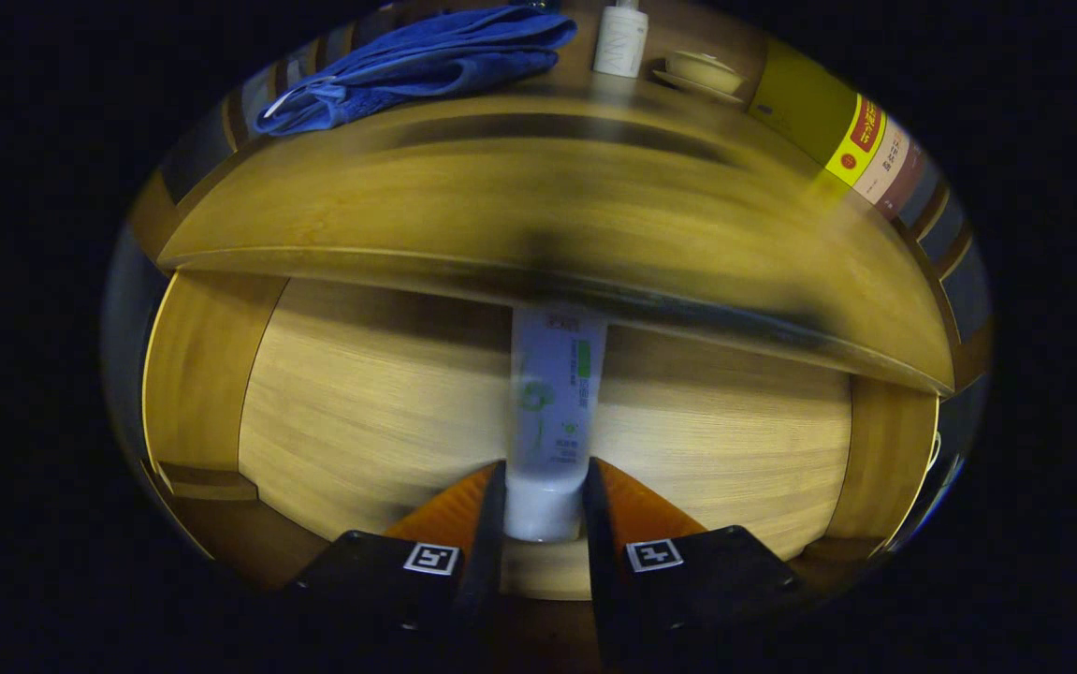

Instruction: Pull open the drawer, take out the items inside it, and place them on the countertop above the cabinet.

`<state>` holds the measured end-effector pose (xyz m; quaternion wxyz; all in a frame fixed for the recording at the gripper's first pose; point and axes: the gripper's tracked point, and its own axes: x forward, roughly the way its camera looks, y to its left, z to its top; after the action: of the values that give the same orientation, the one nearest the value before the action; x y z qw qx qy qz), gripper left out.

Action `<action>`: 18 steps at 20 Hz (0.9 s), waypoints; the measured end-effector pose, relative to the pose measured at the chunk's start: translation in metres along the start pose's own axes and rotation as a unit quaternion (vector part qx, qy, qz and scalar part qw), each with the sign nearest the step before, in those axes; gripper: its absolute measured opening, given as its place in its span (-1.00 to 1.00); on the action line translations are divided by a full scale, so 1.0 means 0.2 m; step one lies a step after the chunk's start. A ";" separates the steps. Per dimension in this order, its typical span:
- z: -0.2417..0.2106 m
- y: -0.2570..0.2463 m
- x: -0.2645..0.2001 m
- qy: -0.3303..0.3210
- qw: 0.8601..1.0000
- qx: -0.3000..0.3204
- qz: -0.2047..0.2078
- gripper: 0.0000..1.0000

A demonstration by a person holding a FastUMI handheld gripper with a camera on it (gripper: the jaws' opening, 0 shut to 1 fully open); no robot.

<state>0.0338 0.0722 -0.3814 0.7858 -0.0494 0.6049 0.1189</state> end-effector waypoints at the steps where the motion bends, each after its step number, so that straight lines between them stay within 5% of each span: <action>1: -0.02 0.00 -0.01 -0.004 1.000 0.003 -0.001 -0.05; 7: -0.03 0.00 -0.12 -0.036 0.999 0.030 0.012 -0.07; 18: 0.14 0.00 -0.42 -0.110 0.994 -0.017 0.021 -0.08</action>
<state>0.0397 0.0685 -0.2932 0.8441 -0.0363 0.5134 0.1506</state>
